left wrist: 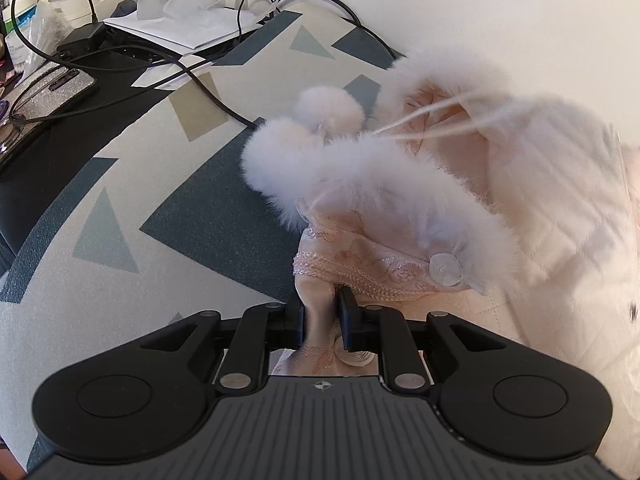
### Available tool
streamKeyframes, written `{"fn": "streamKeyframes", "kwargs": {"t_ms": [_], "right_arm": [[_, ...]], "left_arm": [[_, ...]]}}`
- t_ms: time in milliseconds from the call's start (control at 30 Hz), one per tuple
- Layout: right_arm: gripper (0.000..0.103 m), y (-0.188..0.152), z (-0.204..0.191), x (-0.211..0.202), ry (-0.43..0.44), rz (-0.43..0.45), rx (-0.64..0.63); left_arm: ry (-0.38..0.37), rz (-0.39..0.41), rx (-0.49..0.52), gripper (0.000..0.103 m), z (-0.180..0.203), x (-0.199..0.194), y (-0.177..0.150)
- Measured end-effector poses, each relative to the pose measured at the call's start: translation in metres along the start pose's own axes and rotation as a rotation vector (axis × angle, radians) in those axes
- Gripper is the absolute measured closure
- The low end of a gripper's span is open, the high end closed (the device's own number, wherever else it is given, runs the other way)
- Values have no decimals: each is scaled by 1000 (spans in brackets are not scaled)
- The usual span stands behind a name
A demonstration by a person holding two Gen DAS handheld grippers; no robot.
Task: Fold clothes
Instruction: 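Hold the jacket with the left gripper while the right gripper pinches and releases the fur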
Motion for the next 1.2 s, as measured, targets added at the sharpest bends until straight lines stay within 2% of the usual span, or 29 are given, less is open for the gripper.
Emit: {"fn": "streamKeyframes", "kwargs": {"t_ms": [100,200,233,300,400,467,567,667,733,833,900,967,1033,1200], "right_arm": [[97,10,40,-35,-123,61,50],[95,6,69,-49,-222,47,87],[92,3,74,-51,-247,37,79],[67,-2,74,-55,-301,49,60],[61,-8,57,-61,-308,92,-2],[59,-9,38,-62,-284,111,-61],[59,-15,-6,-60,-190,87,-191],[59,-31,-55,-48,-74,-5,-323],[59,-48,-90,-37,0,-74,-412],[57,-84,-149,-20,92,-155,-586],[48,-111,-185,-9,131,-189,-723],[48,-139,-220,2,169,-223,-859],[48,-165,-250,13,180,-225,-1003],[54,-230,-305,36,163,-161,-1456]], "left_arm": [[-1,-4,0,83,0,0,1],[-3,-10,6,80,1,0,2],[-1,-11,12,79,2,0,2],[-1,-12,25,79,3,0,1],[-10,-15,36,78,4,1,2],[-30,-22,38,74,4,1,3],[-95,-52,9,67,1,2,7],[-219,-124,-113,67,-11,4,11],[-255,-135,-155,67,-18,-1,12],[-278,-122,-127,67,-20,-11,8],[-289,-112,-93,67,-18,-17,5],[-291,-100,-63,67,-18,-21,1],[-291,-92,-48,66,-19,-22,-3],[-255,-104,-20,66,-19,-16,-10]]}}
Point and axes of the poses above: each gripper's, at about its wrist camera, not at the fingertips, and x roughly the way its jaws point, z to its right, y to its top, the point moved 4 cm from there along x, roughly the way its jaws point, and after that the axes turned 1 degree about x, right-handed, at the moved point
